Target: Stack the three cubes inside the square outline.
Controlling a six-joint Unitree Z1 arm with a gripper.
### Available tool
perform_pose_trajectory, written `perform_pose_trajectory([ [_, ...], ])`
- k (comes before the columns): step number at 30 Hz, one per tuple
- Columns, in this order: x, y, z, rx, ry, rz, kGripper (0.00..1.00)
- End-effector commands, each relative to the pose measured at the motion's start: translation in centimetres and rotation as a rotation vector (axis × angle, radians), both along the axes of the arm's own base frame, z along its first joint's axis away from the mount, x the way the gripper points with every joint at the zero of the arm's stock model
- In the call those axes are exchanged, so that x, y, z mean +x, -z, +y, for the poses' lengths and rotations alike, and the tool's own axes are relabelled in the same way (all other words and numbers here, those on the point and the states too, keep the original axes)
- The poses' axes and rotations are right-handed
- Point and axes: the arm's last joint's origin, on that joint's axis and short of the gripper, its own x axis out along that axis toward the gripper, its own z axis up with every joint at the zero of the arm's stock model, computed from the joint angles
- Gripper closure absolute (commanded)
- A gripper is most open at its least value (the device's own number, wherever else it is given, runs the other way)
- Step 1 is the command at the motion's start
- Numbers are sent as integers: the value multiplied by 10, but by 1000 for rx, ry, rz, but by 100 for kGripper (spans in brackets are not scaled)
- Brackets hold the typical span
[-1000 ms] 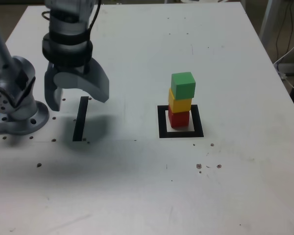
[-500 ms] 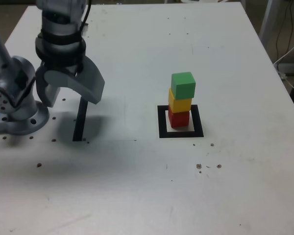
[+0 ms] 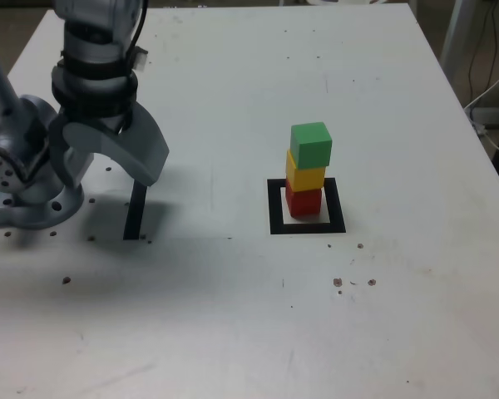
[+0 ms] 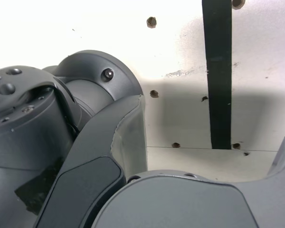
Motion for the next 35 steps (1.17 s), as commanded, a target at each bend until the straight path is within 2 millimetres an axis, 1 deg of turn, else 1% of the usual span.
perform_pose_trajectory([
  [1,1,0,0,-7,20,10,1],
  [9,5,-7,-1,-42,74,-8,0],
  [15,6,-6,-1,-52,81,-21,0],
  [18,10,-6,-1,-54,75,-48,0],
  [22,16,-7,-1,-71,57,-98,0],
  [27,13,-8,-2,-88,-2,-111,1],
  [35,12,-9,0,-33,-72,-121,1],
])
